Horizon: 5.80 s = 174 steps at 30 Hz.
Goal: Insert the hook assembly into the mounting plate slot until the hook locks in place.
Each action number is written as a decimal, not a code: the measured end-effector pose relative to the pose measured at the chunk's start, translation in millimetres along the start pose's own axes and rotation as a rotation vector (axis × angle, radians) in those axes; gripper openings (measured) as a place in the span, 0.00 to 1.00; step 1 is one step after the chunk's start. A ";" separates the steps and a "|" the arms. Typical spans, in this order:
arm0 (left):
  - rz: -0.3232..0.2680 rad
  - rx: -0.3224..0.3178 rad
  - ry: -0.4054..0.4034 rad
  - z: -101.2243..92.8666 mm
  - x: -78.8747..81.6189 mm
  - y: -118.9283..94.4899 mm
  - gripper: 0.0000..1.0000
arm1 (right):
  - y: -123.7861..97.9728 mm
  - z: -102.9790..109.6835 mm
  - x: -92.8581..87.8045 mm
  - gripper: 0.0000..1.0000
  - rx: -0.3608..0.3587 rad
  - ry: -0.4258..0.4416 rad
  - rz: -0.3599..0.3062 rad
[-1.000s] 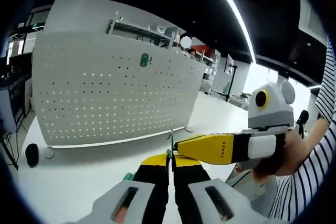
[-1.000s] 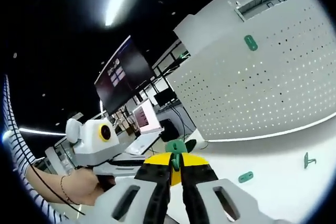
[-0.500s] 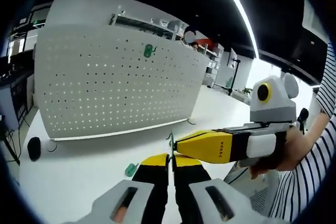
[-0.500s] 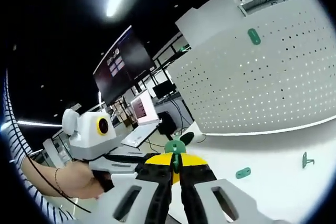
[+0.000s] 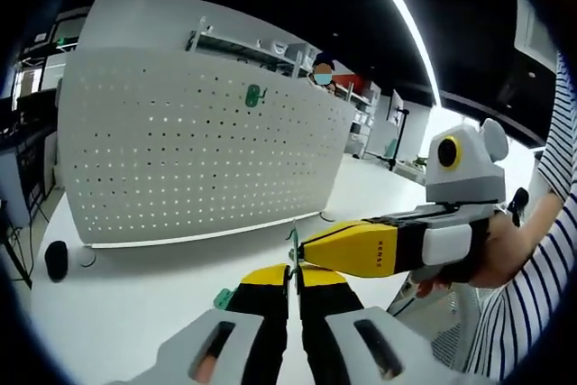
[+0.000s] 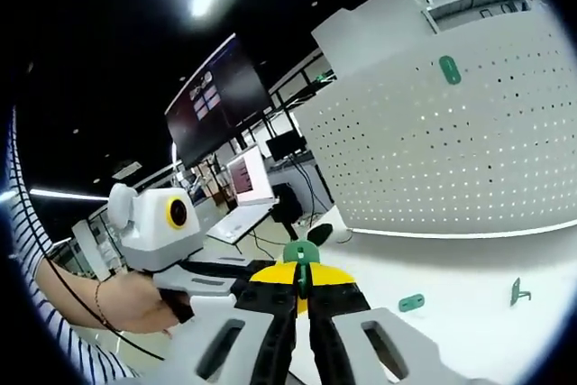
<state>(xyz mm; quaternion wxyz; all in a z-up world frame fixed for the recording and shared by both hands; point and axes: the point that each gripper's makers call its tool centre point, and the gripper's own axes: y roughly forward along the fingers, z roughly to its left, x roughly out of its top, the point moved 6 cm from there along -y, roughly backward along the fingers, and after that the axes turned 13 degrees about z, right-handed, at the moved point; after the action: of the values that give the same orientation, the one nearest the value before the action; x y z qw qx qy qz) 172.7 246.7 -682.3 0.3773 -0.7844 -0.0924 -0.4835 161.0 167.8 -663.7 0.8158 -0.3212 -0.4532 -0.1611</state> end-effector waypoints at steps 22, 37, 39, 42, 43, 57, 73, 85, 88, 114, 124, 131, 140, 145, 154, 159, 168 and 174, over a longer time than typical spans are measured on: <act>-0.020 0.035 0.043 2.1 -3.8 2.8 0.56 | 0.2 -3.0 7.3 0.00 -0.010 -0.172 -0.005; -0.032 0.086 -0.006 9.0 -5.6 1.6 0.89 | 2.2 -23.8 24.6 0.00 -0.122 -0.267 -0.058; -0.029 0.090 -0.012 10.5 -6.5 1.5 0.91 | 2.1 -27.9 28.3 0.00 -0.140 -0.270 -0.066; -0.037 0.090 -0.021 12.2 -6.3 0.9 0.93 | 1.7 -34.2 33.6 0.00 -0.164 -0.266 -0.082; -0.037 0.090 -0.021 12.3 -6.2 0.9 0.93 | 1.8 -36.9 35.7 0.00 -0.174 -0.263 -0.090; -0.019 0.104 -0.027 14.6 -13.1 2.3 1.00 | 6.7 -69.7 56.8 0.00 -0.295 -0.242 -0.148; -0.017 0.121 -0.045 22.5 -18.9 -2.5 1.00 | 11.8 -105.4 86.9 0.00 -0.434 -0.279 -0.215; -0.006 0.133 -0.065 27.9 -24.8 -3.0 0.97 | 7.6 -140.2 111.8 0.00 -0.530 -0.232 -0.256; 0.002 0.140 -0.064 30.4 -26.4 -3.3 0.96 | 6.8 -147.9 115.0 0.00 -0.553 -0.232 -0.261; 0.019 0.129 -0.114 40.1 -33.0 1.0 0.93 | -8.6 -202.1 169.0 0.00 -0.710 -0.087 -0.427; 0.024 0.132 -0.128 47.2 -35.2 1.3 0.91 | -12.0 -212.6 184.1 0.00 -0.746 -0.073 -0.466; 0.016 0.133 -0.150 50.7 -35.3 1.1 0.91 | -16.5 -210.3 189.3 0.00 -0.776 -0.083 -0.496; 0.019 0.143 -0.155 56.6 -36.3 0.4 0.90 | -13.6 -210.2 188.9 0.00 -0.794 -0.065 -0.503; 0.020 0.149 -0.163 59.4 -38.6 -1.7 0.89 | -10.1 -212.4 187.7 0.00 -0.814 -0.049 -0.503; 0.029 0.159 -0.177 64.1 -42.9 -4.0 0.89 | -7.5 -213.7 187.5 0.00 -0.860 -0.093 -0.467; 0.033 0.162 -0.172 65.2 -41.8 -4.4 0.89 | -7.4 -213.8 187.9 0.01 -0.872 -0.103 -0.465; 0.026 0.172 -0.163 62.9 -38.0 -11.1 0.89 | -16.9 -208.7 190.4 0.05 -0.859 -0.100 -0.472; 0.032 0.172 -0.156 56.7 -40.3 -13.1 0.88 | -28.9 -197.3 195.0 0.09 -0.837 -0.118 -0.504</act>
<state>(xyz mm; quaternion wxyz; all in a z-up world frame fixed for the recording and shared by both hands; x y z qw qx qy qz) 184.3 303.4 -723.2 0.4427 -0.7859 -0.1500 -0.4049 375.2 19.7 -564.0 0.5253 -0.5103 -0.4585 -0.5034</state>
